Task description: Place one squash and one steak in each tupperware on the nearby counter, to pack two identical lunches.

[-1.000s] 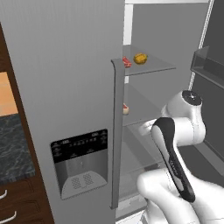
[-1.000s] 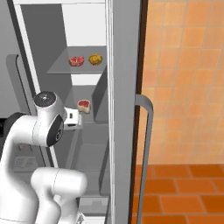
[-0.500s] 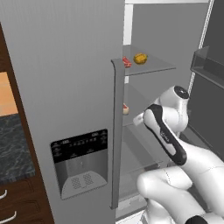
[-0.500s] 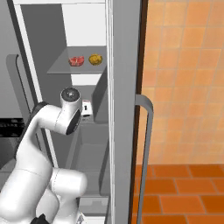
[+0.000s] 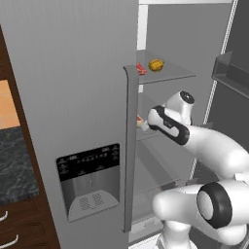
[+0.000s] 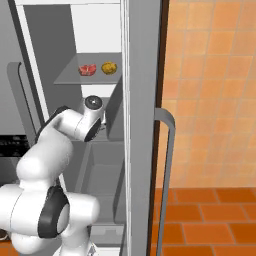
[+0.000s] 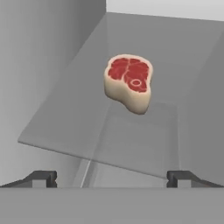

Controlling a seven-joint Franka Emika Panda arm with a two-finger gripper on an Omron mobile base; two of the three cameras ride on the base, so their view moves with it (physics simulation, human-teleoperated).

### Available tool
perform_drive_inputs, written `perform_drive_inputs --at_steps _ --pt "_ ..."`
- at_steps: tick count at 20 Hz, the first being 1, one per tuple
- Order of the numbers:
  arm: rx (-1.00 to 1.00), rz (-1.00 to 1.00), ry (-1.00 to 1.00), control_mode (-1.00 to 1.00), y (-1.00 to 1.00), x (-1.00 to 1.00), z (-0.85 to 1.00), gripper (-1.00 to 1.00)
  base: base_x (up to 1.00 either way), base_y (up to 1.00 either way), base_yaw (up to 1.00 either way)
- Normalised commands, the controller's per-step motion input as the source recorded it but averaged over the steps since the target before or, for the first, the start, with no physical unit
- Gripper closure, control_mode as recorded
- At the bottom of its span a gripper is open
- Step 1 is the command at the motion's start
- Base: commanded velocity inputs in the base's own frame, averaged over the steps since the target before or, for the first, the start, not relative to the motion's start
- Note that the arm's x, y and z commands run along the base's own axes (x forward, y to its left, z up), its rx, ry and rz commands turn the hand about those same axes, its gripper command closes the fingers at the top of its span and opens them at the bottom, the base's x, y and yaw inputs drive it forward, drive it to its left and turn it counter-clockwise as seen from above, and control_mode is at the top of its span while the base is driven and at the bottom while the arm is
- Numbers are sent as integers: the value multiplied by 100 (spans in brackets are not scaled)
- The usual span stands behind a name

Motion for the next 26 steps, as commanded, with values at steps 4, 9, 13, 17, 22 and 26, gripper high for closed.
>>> perform_drive_inputs --at_steps 4,9,13,17,22,26 --pt "-1 3 0 -100 8 57 -18 -100 0 0 0" --pt "-1 1 0 -100 10 49 -24 -100 0 0 0" --pt "0 4 0 -100 0 60 -23 -100 0 0 0" --pt "0 5 0 -100 4 61 -34 -100 0 0 0" --pt "-1 4 0 -100 13 47 -38 -100 0 0 0" --pt "-3 4 0 -100 23 34 -43 100 0 0 0"
